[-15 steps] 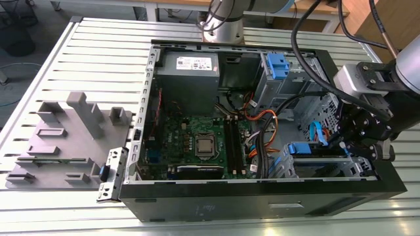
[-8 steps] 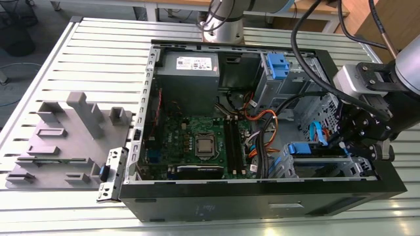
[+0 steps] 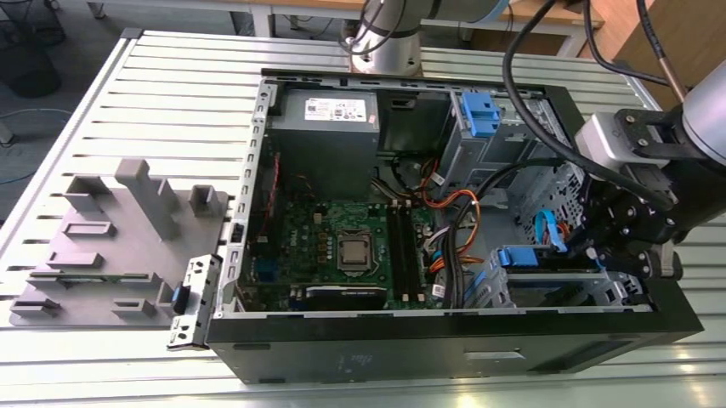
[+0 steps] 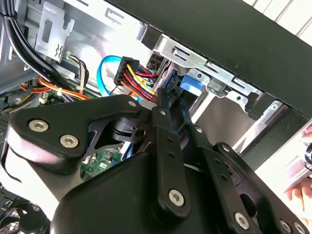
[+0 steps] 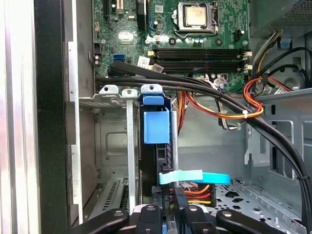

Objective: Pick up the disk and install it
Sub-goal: 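Insert the second disk wire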

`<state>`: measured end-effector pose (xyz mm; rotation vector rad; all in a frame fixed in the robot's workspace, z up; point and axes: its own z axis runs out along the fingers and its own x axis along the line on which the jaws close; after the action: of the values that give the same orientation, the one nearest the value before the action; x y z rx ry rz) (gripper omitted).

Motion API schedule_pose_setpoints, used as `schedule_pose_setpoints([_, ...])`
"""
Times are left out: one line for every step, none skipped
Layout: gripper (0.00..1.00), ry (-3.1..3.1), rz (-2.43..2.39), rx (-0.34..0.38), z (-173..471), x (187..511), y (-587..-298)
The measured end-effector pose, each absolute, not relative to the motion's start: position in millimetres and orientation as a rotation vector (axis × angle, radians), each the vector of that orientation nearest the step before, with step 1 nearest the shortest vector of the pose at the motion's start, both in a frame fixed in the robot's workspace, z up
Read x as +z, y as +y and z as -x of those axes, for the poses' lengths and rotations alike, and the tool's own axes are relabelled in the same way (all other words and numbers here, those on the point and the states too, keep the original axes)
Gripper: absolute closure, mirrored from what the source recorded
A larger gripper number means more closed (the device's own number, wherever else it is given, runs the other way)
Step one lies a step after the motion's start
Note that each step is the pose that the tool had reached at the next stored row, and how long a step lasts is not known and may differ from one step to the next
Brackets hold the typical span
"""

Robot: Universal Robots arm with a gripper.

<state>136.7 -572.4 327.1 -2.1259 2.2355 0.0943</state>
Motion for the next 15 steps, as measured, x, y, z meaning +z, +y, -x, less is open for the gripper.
schedule_pose_setpoints([0.76, 2.236, 2.126, 0.094, -137, 327, -572])
schedule_pose_setpoints([0.76, 2.236, 2.126, 0.094, -137, 329, -572])
schedule_pose_setpoints([0.76, 2.236, 2.126, 0.094, -137, 330, -572])
schedule_pose_setpoints([0.76, 2.236, 2.126, 0.094, -137, 332, -572])
schedule_pose_setpoints([0.76, 2.235, 2.126, 0.094, -137, 334, -572])
schedule_pose_setpoints([0.76, 2.235, 2.126, 0.094, -137, 337, -572])
schedule_pose_setpoints([0.76, 2.235, 2.126, 0.094, -137, 340, -572])
schedule_pose_setpoints([0.76, 2.235, 2.126, 0.094, -137, 343, -572])
schedule_pose_setpoints([0.76, 2.236, 2.126, 0.094, -137, 346, -572])
schedule_pose_setpoints([0.76, 2.236, 2.126, 0.094, -137, 349, -572])
schedule_pose_setpoints([0.76, 2.235, 2.126, 0.094, -137, 352, -572])
schedule_pose_setpoints([0.76, 2.236, 2.126, 0.094, -137, 355, -572])
schedule_pose_setpoints([0.76, 2.236, 2.126, 0.094, -137, 356, -572])
schedule_pose_setpoints([0.76, 2.235, 2.126, 0.094, -137, 356, -572])
schedule_pose_setpoints([0.76, 2.235, 2.126, 0.095, -137, 356, -572])
